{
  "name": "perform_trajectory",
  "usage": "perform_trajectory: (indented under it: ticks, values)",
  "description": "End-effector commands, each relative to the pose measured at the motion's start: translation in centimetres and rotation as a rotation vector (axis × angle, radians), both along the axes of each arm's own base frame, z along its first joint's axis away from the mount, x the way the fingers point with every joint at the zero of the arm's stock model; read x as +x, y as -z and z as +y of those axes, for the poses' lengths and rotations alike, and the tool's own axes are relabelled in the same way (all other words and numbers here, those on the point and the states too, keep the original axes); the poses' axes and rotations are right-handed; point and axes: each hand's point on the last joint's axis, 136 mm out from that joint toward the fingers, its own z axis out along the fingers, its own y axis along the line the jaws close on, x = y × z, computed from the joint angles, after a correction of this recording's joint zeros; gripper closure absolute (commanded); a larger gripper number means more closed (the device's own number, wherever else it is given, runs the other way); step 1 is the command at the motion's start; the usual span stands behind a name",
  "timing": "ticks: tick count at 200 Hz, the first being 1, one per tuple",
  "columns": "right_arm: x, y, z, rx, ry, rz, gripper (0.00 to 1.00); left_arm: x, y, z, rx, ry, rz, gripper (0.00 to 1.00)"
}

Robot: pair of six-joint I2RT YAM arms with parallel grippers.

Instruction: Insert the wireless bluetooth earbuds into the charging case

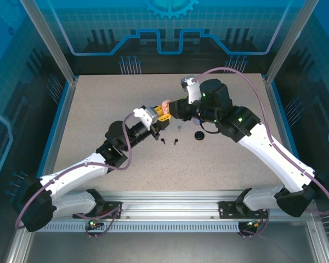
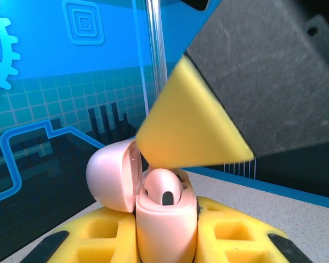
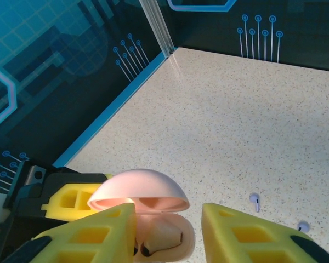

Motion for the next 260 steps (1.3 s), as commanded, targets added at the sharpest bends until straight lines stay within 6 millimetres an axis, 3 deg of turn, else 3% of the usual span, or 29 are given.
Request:
perform_trajectory:
  ticks: [1,38,75,113,153,192,243,260]
  values:
    - [0.3,-2.3,-0.4,0.042,0.012,-0.018,0.57,-0.3,-2.7,0.2,-0.048,-0.009,-0.065,1.00]
    - [0.8,-4.5,-1.9,0.088,0.058,-0.035,0.44,-0.3,-2.5,0.1,-0.046,-0.007,-0.060,1.00]
    - [3.2,-5.0,-3.9,0.084,0.115,0.030,0.44,-0.3,-2.0,-0.1,-0.037,0.003,-0.041,1.00]
    - [6.5,-1.8,-2.3,-0.024,0.061,0.201,0.49,-0.2,-1.2,-0.7,-0.027,0.029,-0.007,1.00]
    - [8.2,2.4,0.6,-0.091,-0.026,0.337,0.61,0.0,-0.7,-1.4,-0.024,0.041,0.016,1.00]
    - [6.3,4.1,0.8,-0.133,-0.058,0.369,0.71,0.5,-0.4,-1.8,-0.021,0.031,0.035,1.00]
    - [2.2,4.6,-1.3,-0.119,-0.051,0.382,0.76,1.3,-0.2,-1.8,-0.024,0.002,0.050,1.00]
    - [1.8,4.4,-2.2,-0.112,-0.016,0.367,0.76,1.5,0.0,-1.9,-0.021,0.003,0.055,1.00]
